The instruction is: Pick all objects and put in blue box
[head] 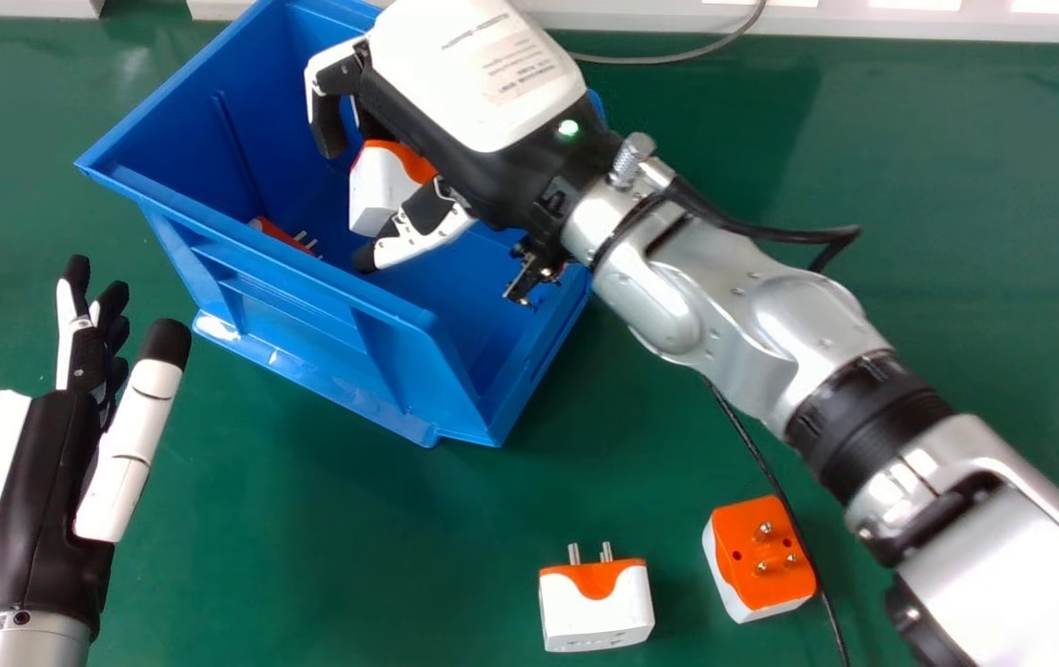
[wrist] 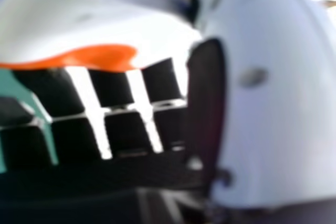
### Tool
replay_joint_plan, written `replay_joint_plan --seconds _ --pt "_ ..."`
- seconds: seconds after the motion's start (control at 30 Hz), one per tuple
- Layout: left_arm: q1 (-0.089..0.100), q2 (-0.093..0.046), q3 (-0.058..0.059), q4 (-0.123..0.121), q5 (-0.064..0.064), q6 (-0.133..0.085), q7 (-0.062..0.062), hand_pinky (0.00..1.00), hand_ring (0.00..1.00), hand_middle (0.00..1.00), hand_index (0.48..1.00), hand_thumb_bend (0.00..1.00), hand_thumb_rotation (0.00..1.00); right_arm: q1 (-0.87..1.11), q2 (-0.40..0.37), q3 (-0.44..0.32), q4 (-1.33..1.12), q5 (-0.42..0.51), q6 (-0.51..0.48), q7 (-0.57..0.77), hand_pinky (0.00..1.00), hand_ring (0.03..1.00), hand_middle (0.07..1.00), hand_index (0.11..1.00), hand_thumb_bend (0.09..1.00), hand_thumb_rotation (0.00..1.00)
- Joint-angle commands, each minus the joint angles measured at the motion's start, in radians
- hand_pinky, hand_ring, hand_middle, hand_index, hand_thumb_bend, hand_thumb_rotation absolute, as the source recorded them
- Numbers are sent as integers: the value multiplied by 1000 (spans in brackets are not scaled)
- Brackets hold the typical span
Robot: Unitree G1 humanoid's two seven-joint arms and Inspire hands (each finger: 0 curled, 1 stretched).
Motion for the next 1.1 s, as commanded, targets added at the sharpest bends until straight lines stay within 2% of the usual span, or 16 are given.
replay_joint_plan --seconds 0.0,0.23,0.33,0.4,0.57,0.6,0.67,0.73,0.83,0.93,1.07 --pt "14 -5 -1 -28 -4 -33 5 1000 1000 1000 1000 698 952 -78 40 17 65 -10 34 -56 180 257 355 477 489 150" --pt "31 -15 -3 -30 -5 -50 8 1000 1000 1000 1000 687 948 -121 109 55 217 -2 59 -113 172 239 325 474 495 141" --pt "37 -18 -2 -34 -8 -53 6 1000 1000 1000 1000 685 943 -125 125 58 244 6 58 -121 242 310 402 468 509 72" --pt "41 -21 -1 -37 -9 -54 5 1000 1000 1000 1000 686 940 -124 131 57 250 14 60 -116 311 399 434 479 513 29" --pt "43 -24 -2 -40 -11 -56 4 1000 1000 1000 1000 688 938 -113 118 74 246 26 53 -72 322 419 432 507 512 6" --pt "43 -25 -3 -42 -10 -54 5 1000 1000 1000 1000 690 937 -111 110 82 242 22 51 -64 413 518 536 561 501 153" --pt "42 -26 -4 -43 -9 -53 4 1000 1000 1000 1000 693 936 -106 102 88 235 25 51 -51 624 741 773 754 496 527" --pt "41 -26 -4 -42 -8 -52 4 1000 1000 1000 1000 693 936 -104 100 89 232 31 52 -45 624 741 773 754 496 527" --pt "34 -24 -2 -28 -11 -53 2 1000 1000 1000 1000 694 935 -107 95 97 227 21 68 -50 790 918 943 911 493 727" --pt "32 -23 -2 -30 -12 -50 1 1000 1000 1000 1000 694 934 -111 90 109 224 11 79 -65 855 974 986 960 491 795" --pt "29 -22 -3 -35 -10 -43 1 1000 1000 1000 1000 694 934 -109 70 119 208 8 80 -73 896 994 997 982 501 818"
